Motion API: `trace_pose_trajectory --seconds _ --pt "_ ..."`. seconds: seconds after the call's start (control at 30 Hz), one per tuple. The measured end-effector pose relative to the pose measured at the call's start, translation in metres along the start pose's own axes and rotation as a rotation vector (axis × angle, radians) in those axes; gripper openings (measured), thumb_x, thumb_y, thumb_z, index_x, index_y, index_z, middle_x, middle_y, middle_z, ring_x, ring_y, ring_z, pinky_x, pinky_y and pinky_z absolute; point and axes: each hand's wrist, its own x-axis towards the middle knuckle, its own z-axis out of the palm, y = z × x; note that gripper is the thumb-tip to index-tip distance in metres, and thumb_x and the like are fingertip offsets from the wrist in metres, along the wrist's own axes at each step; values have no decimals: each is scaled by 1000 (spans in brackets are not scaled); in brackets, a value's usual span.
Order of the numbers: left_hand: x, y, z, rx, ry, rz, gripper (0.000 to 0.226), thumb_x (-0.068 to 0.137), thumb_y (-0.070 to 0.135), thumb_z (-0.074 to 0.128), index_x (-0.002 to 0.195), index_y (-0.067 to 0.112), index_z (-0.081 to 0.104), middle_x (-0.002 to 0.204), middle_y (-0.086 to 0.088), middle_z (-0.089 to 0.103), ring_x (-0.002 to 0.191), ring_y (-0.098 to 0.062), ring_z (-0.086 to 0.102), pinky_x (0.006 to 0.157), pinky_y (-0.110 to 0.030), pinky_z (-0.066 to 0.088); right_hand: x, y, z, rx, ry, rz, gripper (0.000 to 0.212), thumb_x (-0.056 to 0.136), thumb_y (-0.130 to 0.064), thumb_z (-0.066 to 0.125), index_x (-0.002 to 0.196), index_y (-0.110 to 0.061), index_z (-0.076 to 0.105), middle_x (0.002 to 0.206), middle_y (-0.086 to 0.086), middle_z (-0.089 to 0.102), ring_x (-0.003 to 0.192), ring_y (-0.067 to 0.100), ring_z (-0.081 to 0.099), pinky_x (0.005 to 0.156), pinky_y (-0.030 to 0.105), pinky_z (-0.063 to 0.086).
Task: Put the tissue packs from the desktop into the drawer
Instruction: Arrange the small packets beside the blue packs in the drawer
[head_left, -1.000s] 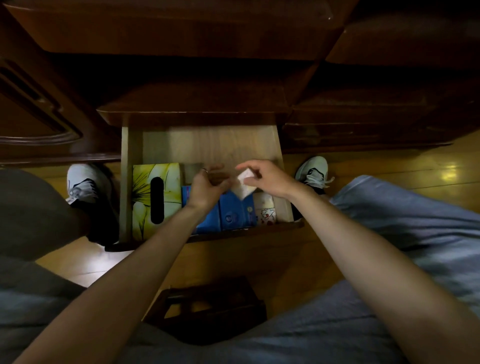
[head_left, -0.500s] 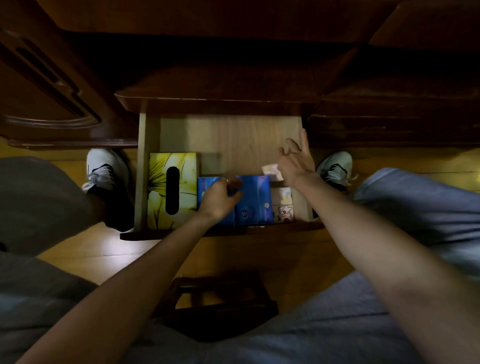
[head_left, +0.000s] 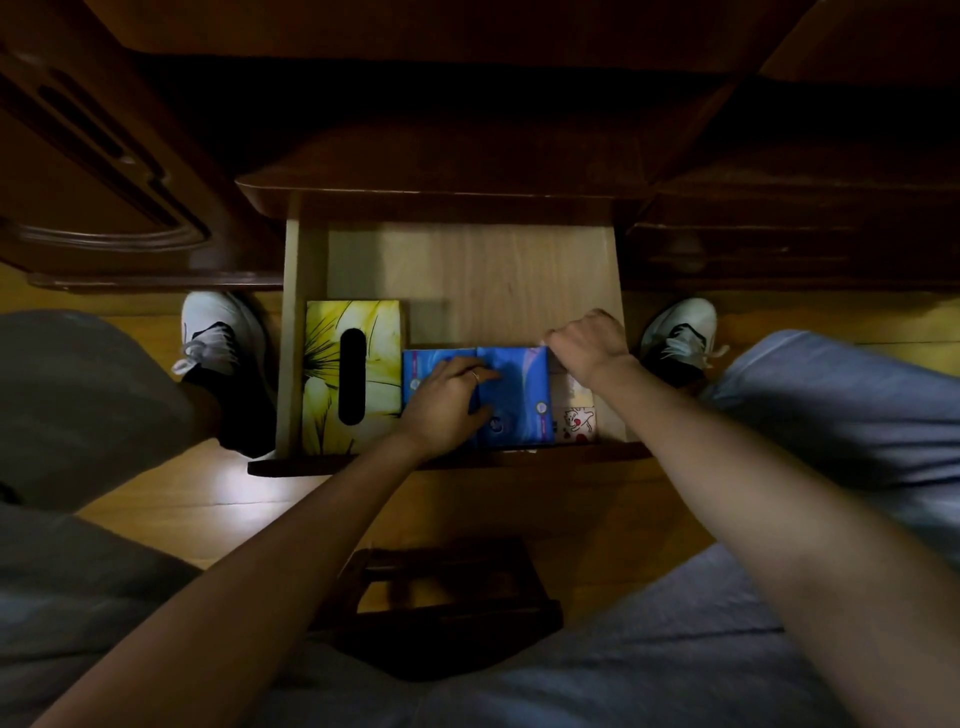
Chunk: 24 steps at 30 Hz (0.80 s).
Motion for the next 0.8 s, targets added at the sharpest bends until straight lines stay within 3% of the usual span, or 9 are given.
trace_pose_trajectory --seconds 0.1,0.2,0.3,0.37,0.43,0.57,0.67,0.73,0.8 --pt "0 0 1 60 -34 27 52 93 27 67 142 16 53 152 -5 40 140 -25 33 114 -42 32 0 2 -4 2 -31 -15 28 99 -22 56 127 -25 60 103 0 71 99 23 66 104 41 43" --pt "-1 1 -3 154 -116 52 59 94 31 65 148 16 46 156 -8 33 142 -28 29 115 -43 30 -8 2 -5 -47 -15 -5 37 98 -26 53 134 -19 55 119 2 70 115 22 62 121 48 19" --pt "-1 10 -14 197 -200 42 59 97 33 61 150 16 42 160 -10 27 146 -31 23 118 -42 25 -29 15 -19 -89 69 44 57 92 -28 61 146 -16 48 144 6 56 143 27 39 123 55 6" --pt "-1 19 -26 183 -225 16 56 98 33 60 149 17 43 162 -7 26 147 -28 24 118 -39 26 -48 30 -37 36 107 64 66 91 -20 63 153 -17 41 154 8 46 150 28 25 124 52 8" --pt "0 31 -46 168 -197 18 52 99 32 59 147 20 46 160 -5 30 143 -27 35 113 -37 33 -73 45 -61 198 149 75 69 91 -11 61 155 -19 36 157 7 42 151 27 23 120 45 21" --pt "3 70 -119 212 30 130 40 100 34 53 139 28 52 151 3 42 131 -18 51 102 -36 46 -134 77 -121 428 459 159 52 99 -18 52 149 -30 47 150 -3 52 144 18 37 112 39 34" --pt "-6 112 -198 274 349 266 32 98 32 56 130 35 57 141 11 49 114 -8 59 87 -21 48 -180 109 -182 494 826 224 39 101 -24 53 139 -33 57 136 -11 63 131 11 51 97 30 47" --pt "-18 146 -256 310 542 396 27 98 29 55 124 36 60 133 14 55 108 -7 61 79 -21 48 -208 133 -228 479 1109 262 33 99 -21 55 129 -30 64 123 -13 69 120 9 57 79 22 48" --pt "-30 181 -309 353 707 508 24 98 27 55 119 34 64 124 14 61 103 -6 62 73 -19 49 -230 157 -271 439 1335 295 29 96 -18 56 122 -28 67 113 -13 70 111 10 60 74 22 50"
